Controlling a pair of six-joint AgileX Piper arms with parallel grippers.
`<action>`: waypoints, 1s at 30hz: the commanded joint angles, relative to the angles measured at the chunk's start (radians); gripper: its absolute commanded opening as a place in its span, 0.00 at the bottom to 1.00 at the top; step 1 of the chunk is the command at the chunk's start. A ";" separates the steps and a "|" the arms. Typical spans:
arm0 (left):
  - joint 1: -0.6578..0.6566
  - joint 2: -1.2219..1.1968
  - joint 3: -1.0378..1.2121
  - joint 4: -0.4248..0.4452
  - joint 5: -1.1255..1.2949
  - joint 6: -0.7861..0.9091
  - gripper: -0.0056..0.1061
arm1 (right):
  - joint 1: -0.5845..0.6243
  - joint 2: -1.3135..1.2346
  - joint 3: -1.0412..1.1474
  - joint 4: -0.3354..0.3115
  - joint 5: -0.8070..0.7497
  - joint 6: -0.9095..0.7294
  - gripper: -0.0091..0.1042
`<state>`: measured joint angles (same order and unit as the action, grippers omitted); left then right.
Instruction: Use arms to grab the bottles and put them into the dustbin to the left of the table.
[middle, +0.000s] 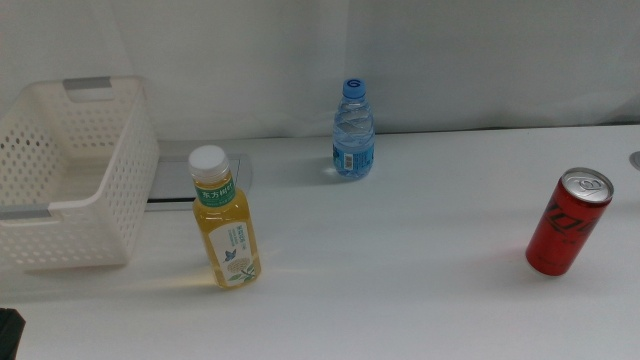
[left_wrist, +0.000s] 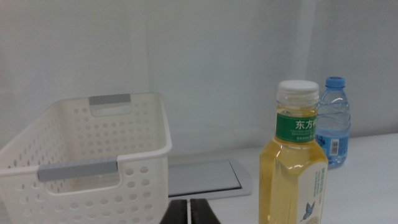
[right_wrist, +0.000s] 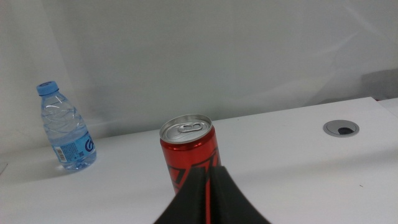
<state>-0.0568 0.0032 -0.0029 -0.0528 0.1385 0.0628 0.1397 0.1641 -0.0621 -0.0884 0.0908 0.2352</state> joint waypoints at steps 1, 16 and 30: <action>-0.003 -0.035 0.039 -0.005 -0.015 0.000 0.02 | 0.002 -0.005 0.005 -0.024 -0.003 -0.008 0.06; -0.003 -0.035 0.039 -0.007 -0.039 -0.004 0.02 | 0.002 -0.005 0.005 -0.024 0.003 -0.008 0.06; -0.003 -0.032 0.039 -0.009 -0.053 -0.241 0.73 | 0.002 -0.005 0.005 -0.024 -0.019 -0.008 0.81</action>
<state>-0.0568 0.0032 -0.0029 -0.0528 0.0963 -0.1081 0.1397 0.1641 -0.0621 -0.1049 0.0875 0.2331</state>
